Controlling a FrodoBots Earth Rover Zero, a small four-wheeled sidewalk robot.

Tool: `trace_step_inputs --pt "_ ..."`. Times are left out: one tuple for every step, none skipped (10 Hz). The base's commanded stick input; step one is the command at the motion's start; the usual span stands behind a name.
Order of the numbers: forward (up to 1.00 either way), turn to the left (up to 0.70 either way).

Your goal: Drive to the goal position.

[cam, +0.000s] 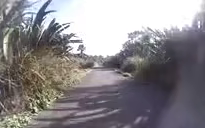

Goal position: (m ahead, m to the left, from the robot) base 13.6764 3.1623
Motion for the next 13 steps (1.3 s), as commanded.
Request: trace_step_inputs --pt "0.40 0.00" --pt "0.40 0.00" --pt "0.40 0.00" --pt "0.43 0.00" --pt "0.43 0.00" --pt "0.43 0.00" --pt "0.45 0.00" --pt "0.45 0.00" --pt "0.45 0.00" --pt "0.45 0.00" --pt "0.45 0.00" --pt "0.45 0.00" --pt "0.45 0.00"
